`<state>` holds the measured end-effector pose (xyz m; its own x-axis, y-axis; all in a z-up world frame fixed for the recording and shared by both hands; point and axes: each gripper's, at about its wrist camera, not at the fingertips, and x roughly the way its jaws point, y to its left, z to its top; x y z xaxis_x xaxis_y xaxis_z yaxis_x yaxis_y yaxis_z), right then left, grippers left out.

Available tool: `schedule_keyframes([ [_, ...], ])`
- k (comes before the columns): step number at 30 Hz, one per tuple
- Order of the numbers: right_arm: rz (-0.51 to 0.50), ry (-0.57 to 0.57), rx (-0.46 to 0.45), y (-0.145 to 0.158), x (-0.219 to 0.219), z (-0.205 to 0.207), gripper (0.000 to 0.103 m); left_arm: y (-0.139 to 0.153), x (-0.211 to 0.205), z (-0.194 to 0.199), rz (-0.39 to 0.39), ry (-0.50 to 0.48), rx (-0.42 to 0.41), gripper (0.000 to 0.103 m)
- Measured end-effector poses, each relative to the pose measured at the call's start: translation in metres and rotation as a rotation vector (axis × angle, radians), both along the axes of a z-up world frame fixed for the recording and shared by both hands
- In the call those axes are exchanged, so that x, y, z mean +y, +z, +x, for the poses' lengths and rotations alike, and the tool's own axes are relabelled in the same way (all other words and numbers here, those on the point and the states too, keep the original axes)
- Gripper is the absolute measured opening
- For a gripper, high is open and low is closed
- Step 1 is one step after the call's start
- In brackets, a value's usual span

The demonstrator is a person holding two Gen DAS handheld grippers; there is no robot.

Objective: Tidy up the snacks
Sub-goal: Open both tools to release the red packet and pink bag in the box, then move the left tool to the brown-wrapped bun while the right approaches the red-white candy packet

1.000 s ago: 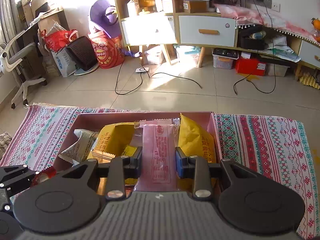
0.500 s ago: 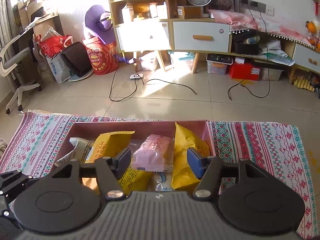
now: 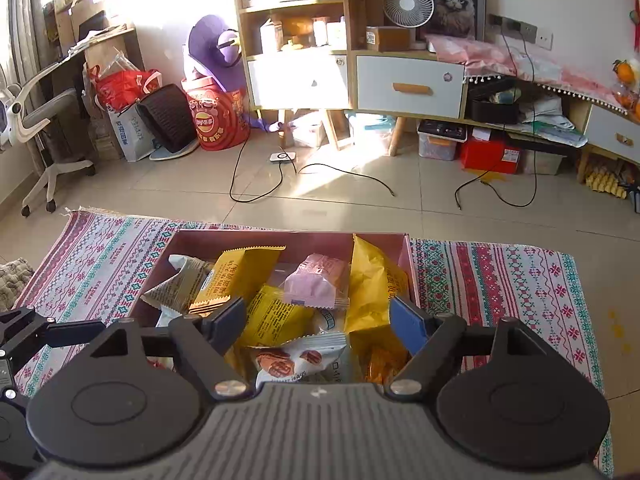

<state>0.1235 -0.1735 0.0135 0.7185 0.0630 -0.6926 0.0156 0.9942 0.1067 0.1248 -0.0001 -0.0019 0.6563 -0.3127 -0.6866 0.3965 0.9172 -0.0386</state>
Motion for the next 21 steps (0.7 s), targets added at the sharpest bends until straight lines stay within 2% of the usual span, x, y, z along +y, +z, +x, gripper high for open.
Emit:
schedule_keyframes([
  [3,-0.012,0.014,0.001,0.003,0.002,-0.010,0.081,0.003,0.000,-0.010,0.005,-0.006,-0.002,0.098],
  [11,-0.023,0.038,-0.002,0.008,0.005,-0.036,0.092,0.006,0.000,-0.031,0.022,-0.004,0.006,0.099],
  [13,-0.030,0.044,0.003,0.008,0.005,-0.042,0.093,0.007,0.000,-0.036,0.026,-0.001,0.010,0.103],
  [21,-0.043,0.056,0.028,0.001,0.008,-0.070,0.098,0.002,0.000,-0.056,0.037,0.012,0.030,0.103],
])
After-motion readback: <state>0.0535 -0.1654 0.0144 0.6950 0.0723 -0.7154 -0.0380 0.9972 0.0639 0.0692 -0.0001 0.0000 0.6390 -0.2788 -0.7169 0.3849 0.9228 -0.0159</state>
